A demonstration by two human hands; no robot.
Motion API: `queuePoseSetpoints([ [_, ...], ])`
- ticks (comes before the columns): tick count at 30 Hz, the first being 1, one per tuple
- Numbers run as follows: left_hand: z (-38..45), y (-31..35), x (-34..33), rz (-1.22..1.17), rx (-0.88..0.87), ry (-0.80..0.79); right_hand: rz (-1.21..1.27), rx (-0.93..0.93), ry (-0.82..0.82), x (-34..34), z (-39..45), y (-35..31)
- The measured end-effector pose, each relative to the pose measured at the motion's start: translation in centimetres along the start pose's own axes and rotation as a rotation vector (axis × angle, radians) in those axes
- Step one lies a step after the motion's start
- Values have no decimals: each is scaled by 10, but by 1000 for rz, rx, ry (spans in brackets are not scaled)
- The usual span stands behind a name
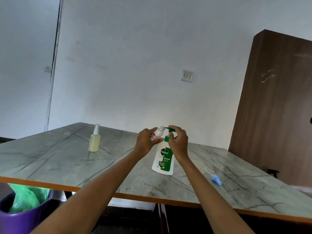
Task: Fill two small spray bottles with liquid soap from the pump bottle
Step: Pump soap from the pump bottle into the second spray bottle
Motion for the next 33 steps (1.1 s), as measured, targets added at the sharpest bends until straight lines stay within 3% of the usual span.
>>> queuePoseSetpoints([
  [10, 3, 0, 4, 31, 20, -55, 39, -34, 8, 0, -4, 1],
  [17, 10, 10, 10, 63, -62, -95, 38, -48, 3, -1, -5, 3],
  [27, -3, 1, 1, 45, -8, -4, 39, 44, 214, -18, -18, 7],
  [33, 0, -6, -2, 23, 14, -36, 63, -20, 201, -16, -23, 5],
])
Point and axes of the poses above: each hand's wrist, its own z-axis towards the middle knuckle, its own x-axis out of the back of the hand, y = z × x, the point moved 1 cm from there along z, towards the middle knuckle, and after that the axes turned 13 degrees about y, right-handed, at the moved point
